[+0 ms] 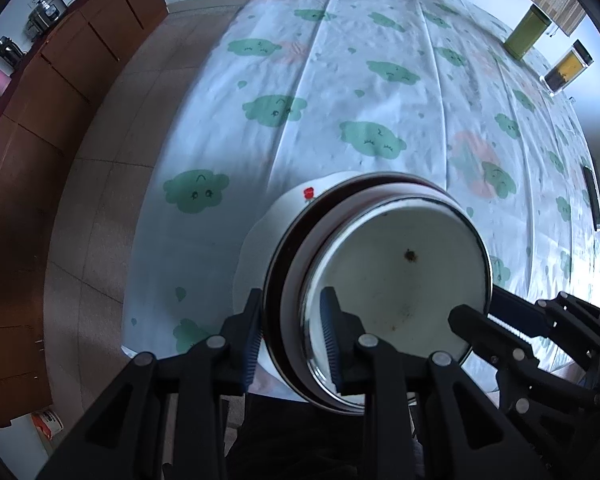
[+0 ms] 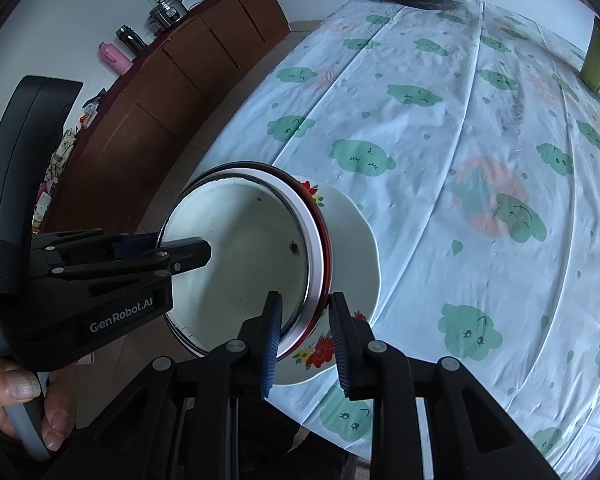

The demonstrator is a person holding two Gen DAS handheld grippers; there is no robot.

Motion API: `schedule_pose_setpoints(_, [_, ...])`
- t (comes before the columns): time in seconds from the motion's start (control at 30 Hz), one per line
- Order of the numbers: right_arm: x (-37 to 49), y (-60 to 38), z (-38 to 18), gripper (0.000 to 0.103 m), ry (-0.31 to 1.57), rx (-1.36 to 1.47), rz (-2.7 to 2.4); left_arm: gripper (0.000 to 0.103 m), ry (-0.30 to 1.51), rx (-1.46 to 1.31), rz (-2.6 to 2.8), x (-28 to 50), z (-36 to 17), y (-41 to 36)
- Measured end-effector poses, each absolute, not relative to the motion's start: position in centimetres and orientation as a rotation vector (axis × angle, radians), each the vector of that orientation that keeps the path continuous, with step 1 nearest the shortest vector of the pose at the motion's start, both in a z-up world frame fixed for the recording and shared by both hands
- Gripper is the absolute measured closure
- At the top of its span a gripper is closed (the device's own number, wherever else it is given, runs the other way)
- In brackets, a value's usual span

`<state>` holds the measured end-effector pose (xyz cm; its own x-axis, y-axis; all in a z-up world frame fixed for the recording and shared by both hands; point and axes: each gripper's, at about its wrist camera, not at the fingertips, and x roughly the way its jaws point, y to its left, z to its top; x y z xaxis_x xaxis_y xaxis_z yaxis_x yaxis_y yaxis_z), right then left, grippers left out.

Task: Organize plates and bowls
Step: 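Lower the nested bowls onto the red-flower plate stack with both grippers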

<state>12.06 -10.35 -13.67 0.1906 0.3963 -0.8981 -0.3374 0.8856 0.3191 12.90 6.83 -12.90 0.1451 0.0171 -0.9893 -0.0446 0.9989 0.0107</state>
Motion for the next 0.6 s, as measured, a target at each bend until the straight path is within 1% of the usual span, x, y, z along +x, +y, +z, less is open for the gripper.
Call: schedule_pose_setpoints(0.6, [12.47, -10.28, -14.54, 0.077, 1.304, 0.061, 0.502, 0.077, 1.450, -0.026, 0.036, 13.24, -13.95, 6.81])
